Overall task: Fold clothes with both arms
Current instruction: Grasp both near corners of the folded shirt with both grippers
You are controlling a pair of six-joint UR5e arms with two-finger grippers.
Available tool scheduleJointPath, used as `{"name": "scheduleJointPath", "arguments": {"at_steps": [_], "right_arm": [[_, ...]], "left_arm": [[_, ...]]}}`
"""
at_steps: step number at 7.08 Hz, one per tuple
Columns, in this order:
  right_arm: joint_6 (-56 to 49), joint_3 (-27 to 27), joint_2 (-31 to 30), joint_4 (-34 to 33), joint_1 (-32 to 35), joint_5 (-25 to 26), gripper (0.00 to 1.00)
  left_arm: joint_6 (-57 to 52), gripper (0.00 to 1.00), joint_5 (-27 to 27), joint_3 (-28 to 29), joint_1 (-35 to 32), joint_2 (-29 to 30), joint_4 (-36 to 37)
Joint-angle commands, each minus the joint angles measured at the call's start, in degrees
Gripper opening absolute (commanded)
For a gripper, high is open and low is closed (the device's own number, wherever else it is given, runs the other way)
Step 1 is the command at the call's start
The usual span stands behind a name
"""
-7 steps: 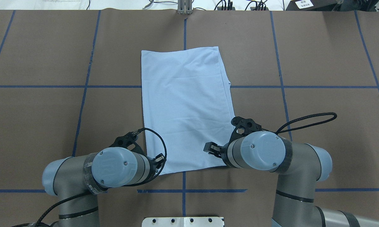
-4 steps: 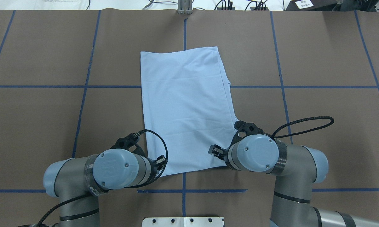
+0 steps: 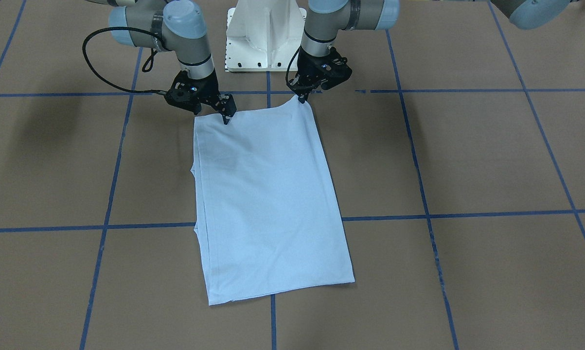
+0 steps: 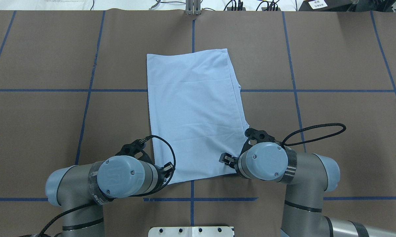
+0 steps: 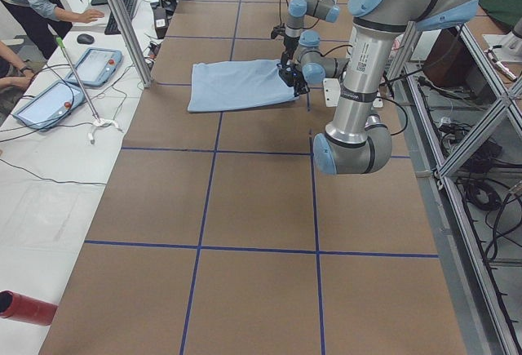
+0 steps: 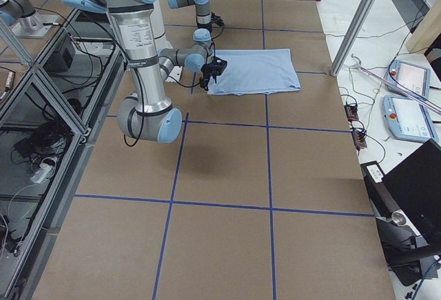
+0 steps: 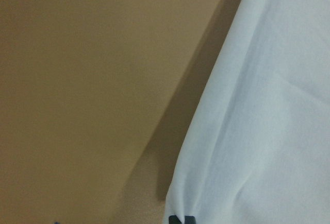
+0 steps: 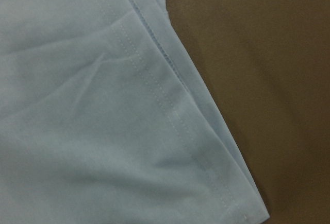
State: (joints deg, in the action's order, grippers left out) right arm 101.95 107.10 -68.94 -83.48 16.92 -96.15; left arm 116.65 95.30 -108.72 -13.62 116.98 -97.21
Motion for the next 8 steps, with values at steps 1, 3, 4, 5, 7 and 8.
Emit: {"name": "scheduleJointPath", "arguments": {"at_steps": [1, 3, 4, 5, 7, 8], "right_arm": [[0.0, -0.58, 0.21, 0.08, -0.04, 0.0, 1.0], [0.0, -0.58, 0.21, 0.08, -0.04, 0.0, 0.97], [0.0, -0.58, 0.39, 0.08, -0.04, 0.0, 0.65], [-0.17, -0.49, 0.39, 0.08, -0.04, 0.0, 0.36], [-0.35, -0.49, 0.65, 0.08, -0.13, -0.09, 0.16], [-0.44, -0.49, 0.91, 0.08, -0.04, -0.17, 0.06]], "left_arm": [[-0.02, 0.0, -0.02, 0.0, 0.0, -0.09, 0.0], [-0.02, 0.0, -0.02, 0.0, 0.0, -0.09, 0.0], [-0.02, 0.0, -0.11, 0.0, 0.0, -0.09, 0.0], [-0.02, 0.0, -0.11, 0.0, 0.0, -0.09, 0.0], [-0.02, 0.0, -0.11, -0.09, 0.0, -0.09, 0.0], [-0.02, 0.0, -0.11, 0.0, 0.0, -0.09, 0.0]]}}
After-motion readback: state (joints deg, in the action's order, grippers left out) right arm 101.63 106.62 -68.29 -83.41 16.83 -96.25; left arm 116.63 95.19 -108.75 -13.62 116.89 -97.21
